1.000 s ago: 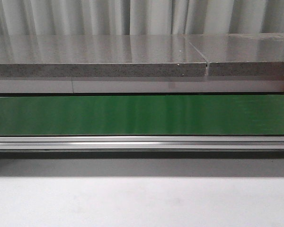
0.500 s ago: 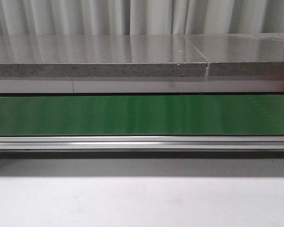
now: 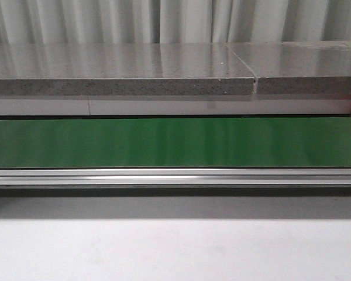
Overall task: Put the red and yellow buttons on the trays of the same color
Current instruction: 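Move the left gripper down over the next red button on the table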
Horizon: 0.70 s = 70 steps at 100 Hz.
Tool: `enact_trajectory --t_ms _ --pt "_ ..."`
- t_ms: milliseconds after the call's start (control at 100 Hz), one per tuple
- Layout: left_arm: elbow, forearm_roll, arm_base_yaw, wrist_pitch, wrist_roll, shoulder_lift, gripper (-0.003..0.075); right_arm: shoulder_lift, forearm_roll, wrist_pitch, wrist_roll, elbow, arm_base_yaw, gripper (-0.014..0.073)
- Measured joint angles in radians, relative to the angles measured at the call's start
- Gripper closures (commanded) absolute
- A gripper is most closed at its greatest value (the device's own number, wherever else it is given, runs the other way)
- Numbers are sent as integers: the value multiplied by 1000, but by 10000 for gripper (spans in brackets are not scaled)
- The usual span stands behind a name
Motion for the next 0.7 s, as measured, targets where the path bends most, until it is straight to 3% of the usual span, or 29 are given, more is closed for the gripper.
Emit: enact_trajectory --t_ms 170,700 --pt "-97 146 76 46 -186 103 59 0 0 0 0 0 0 660" --pt "-233 165 274 36 -270 615 59 0 0 0 -2 0 0 660"
